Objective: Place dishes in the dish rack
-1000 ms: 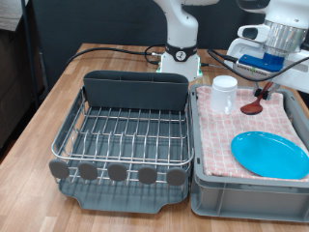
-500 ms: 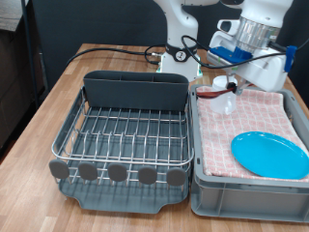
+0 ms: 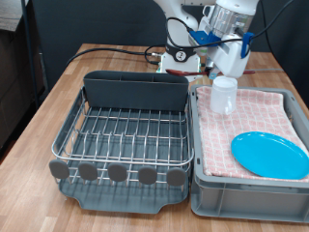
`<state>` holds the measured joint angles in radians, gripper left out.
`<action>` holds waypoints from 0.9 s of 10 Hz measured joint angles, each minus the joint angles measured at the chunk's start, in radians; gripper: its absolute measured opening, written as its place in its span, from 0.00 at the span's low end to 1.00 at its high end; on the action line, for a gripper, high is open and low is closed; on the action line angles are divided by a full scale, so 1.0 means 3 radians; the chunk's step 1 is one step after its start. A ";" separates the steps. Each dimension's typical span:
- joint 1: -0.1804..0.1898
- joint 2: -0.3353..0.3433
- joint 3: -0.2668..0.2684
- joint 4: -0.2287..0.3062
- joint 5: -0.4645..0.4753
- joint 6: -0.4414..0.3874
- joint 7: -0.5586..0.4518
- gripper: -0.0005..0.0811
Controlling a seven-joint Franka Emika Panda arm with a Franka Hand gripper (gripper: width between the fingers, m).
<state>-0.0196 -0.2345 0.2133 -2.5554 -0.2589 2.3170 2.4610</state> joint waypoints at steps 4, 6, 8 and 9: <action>-0.0013 -0.0140 -0.0095 -0.0049 -0.0002 -0.0141 0.0079 0.11; -0.0015 -0.0393 -0.0197 -0.0189 0.0033 -0.0239 0.0130 0.11; -0.0011 -0.0646 -0.0334 -0.0349 0.0158 -0.0295 0.0075 0.11; -0.0008 -0.0771 -0.0420 -0.0442 0.0234 -0.0300 0.0002 0.11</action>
<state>-0.0220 -0.4656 0.0873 -2.6880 -0.1889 2.2272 2.4616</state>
